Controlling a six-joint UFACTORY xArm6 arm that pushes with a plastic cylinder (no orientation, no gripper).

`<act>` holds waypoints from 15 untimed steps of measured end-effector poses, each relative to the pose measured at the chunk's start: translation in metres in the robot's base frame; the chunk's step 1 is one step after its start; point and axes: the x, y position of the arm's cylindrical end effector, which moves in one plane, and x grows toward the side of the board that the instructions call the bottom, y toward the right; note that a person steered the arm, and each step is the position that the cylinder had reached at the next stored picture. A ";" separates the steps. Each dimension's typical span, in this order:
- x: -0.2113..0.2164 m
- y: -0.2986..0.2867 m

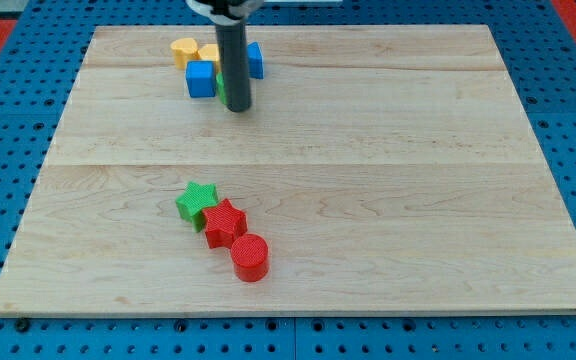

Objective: Slide the green star to the left of the blue cube

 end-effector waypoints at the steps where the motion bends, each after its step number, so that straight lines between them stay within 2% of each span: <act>1: -0.002 0.003; 2: -0.013 0.010; 3: 0.046 0.062; 4: 0.145 0.149; 5: 0.227 0.142; 6: 0.247 0.074; 7: 0.235 0.010; 8: 0.182 -0.028; 11: 0.086 -0.039; 12: 0.076 -0.091; 13: 0.072 -0.109; 14: 0.027 -0.136; 15: -0.005 -0.122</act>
